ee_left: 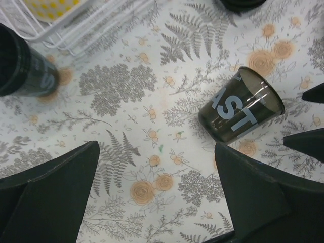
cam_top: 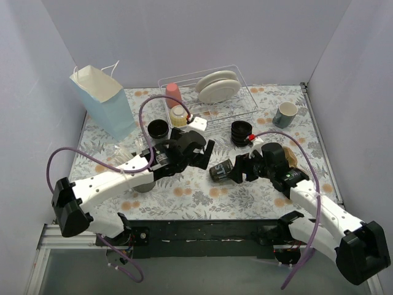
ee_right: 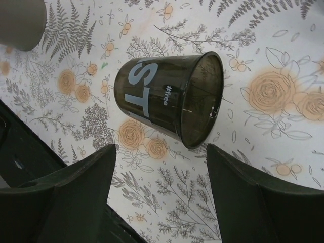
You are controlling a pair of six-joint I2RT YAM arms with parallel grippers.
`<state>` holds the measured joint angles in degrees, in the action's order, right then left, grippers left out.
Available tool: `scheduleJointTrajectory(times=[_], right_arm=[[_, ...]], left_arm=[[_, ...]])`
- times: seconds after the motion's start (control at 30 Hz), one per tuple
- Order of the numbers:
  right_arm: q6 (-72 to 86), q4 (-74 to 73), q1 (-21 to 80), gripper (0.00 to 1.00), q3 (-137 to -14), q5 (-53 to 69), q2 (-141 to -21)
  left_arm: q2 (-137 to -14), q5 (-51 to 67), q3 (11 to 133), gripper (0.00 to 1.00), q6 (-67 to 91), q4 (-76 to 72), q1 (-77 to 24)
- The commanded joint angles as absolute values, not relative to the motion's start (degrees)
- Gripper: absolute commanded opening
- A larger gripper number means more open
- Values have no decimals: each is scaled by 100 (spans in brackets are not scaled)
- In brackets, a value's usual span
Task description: Pack the takeout coffee
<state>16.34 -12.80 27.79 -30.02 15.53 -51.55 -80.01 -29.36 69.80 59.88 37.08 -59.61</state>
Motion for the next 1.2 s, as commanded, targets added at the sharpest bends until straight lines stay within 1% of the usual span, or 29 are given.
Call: scheduleJointTrajectory(times=[0.0,0.2,0.3,0.33,0.4,0.43,0.5,0.53,0.6,0.63,0.73,0.87,0.9,0.97,1.03,1.1,1.17], right_arm=[[1284,-80,2760,80,-3014,2206,-5545],[933,404,2769,79,-3085,2320,-6169],[844,615,2769,75,-3076,2504,-6415],[826,711,2760,68,-3094,2574,-6520],[800,773,2769,62,-3120,2724,-6609],[817,852,2760,53,-3129,2759,-6679],[817,923,2769,43,-3138,2847,-6732],[817,949,2760,33,-3155,2848,-6776],[861,967,2769,22,-3190,2839,-6794],[861,941,2760,14,-3217,2839,-6785],[931,827,2760,1,-3322,2830,-6654],[940,11,2918,1,-3769,2375,-6206],[845,-505,2970,1,-4023,2121,-6040],[739,-973,3207,1,-4331,1760,-5959],[503,-1901,3496,1,-4911,1145,-6099],[405,-2485,3734,1,-5263,461,-6396],[352,-3048,4112,1,-5641,98,-6626]], left_arm=[[-7384,-3304,6935,98,5328,3428,-5740],[-6997,-3533,6619,98,4773,2989,-5555],[-6778,-3630,6329,98,4606,2770,-5493],[-6715,-3630,6180,98,4553,2716,-5484],[-6601,-3822,6039,98,4509,2559,-5484],[-6514,-3910,5968,98,4509,2532,-5484],[-6443,-4095,5802,98,4465,2400,-5484],[-6347,-4131,5740,98,4447,2347,-5484],[-6267,-4210,5555,98,4404,2146,-5484],[-6214,-4262,5494,98,4386,2084,-5484],[-6021,-4438,5256,98,4307,1811,-5484],[-5757,-4483,5142,98,4315,1723,-5484],[-5626,-4456,5089,98,4272,1679,-5493],[-5502,-4587,5028,98,4202,1609,-5476],[-5335,-4885,4966,98,4096,1477,-5476],[-5204,-4992,4983,98,4096,1442,-5467],[-4923,-5001,4948,98,4096,1389,-5467]])
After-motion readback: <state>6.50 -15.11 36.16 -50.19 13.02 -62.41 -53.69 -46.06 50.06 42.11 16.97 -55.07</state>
